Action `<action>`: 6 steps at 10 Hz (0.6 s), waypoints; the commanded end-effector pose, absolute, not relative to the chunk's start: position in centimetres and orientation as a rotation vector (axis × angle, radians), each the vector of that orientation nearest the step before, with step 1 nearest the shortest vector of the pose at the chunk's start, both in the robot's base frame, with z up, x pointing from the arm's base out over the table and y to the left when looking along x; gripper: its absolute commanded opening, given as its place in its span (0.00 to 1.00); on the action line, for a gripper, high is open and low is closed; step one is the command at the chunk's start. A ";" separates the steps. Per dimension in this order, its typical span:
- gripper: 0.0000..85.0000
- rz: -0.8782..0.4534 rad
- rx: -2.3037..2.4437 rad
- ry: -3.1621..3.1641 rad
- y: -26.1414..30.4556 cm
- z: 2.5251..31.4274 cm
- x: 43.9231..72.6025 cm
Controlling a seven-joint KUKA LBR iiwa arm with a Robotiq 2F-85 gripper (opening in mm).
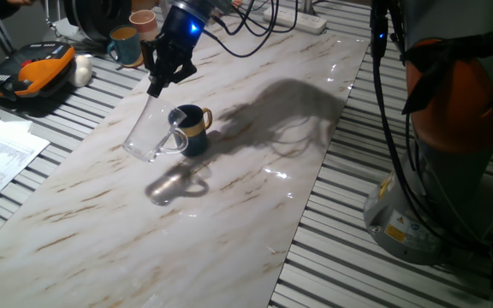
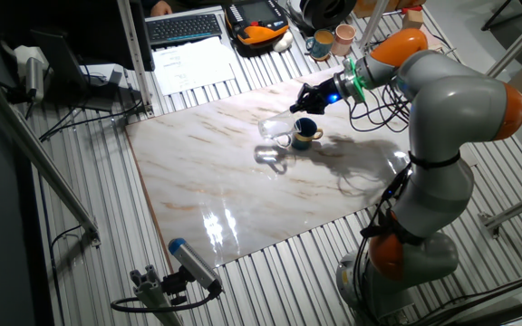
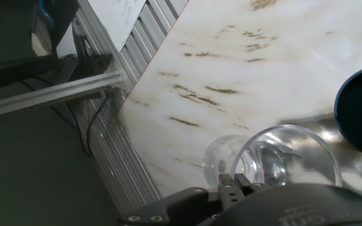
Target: Pour the water from one cup into another empty cup
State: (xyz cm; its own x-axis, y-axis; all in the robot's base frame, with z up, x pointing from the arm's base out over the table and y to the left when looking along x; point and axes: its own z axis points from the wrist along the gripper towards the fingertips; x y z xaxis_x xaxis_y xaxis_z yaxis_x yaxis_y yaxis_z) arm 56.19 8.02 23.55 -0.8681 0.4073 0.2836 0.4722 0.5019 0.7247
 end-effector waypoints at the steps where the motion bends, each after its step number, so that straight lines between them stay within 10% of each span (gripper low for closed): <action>1: 0.00 -1.322 -0.781 -2.654 8.0 23.6 56.2; 6: 0.00 -1.361 -0.803 -2.625 7.5 23.6 56.3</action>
